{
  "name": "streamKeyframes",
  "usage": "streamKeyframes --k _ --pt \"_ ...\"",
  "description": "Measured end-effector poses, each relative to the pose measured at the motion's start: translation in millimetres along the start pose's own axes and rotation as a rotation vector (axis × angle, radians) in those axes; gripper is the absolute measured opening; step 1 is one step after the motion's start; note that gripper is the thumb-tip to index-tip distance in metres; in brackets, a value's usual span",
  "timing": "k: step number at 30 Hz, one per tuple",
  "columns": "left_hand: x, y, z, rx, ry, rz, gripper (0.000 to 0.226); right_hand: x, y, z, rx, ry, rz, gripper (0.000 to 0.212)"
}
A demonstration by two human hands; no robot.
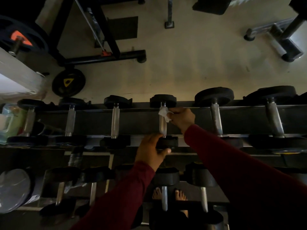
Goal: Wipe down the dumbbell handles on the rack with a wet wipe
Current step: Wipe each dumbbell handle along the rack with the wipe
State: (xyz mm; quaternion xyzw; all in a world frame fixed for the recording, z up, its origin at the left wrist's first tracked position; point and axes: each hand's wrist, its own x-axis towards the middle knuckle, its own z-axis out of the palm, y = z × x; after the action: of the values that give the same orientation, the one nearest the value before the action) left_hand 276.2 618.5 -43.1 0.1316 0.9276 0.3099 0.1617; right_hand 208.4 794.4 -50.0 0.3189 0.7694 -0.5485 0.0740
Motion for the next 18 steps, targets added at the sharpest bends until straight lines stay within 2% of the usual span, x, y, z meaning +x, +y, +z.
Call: streamKeyframes --k 2,5,7,12,14,16,18 --pt "-1.5 -3.0 -5.3 -0.072 0.073 -0.091 0.056 0.9 -0.7 6.1 -0.097 0.034 -0.071 0.016" --pt "0.3 -2.0 -13.0 -0.114 0.064 -0.192 0.06 -0.6 -2.4 9.2 -0.211 0.059 -0.149 0.006" --pt "3.5 0.5 -15.8 -0.114 0.046 -0.232 0.057 -5.5 1.9 10.1 -0.238 0.046 -0.134 0.005" --pt "4.7 2.9 -17.5 -0.124 0.026 -0.249 0.054 -35.7 22.3 9.9 -0.296 -0.132 -0.012 0.007" --pt "4.0 2.2 -16.8 -0.128 0.027 -0.249 0.053 -37.5 20.2 11.2 -0.238 -0.092 -0.025 0.011" --pt "3.9 1.1 -16.7 -0.133 0.046 -0.25 0.053 -27.3 10.2 13.3 -0.155 0.029 -0.061 0.018" --pt "4.3 0.2 -16.3 -0.132 0.055 -0.254 0.052 -11.7 -1.7 16.0 -0.188 0.174 -0.141 0.018"
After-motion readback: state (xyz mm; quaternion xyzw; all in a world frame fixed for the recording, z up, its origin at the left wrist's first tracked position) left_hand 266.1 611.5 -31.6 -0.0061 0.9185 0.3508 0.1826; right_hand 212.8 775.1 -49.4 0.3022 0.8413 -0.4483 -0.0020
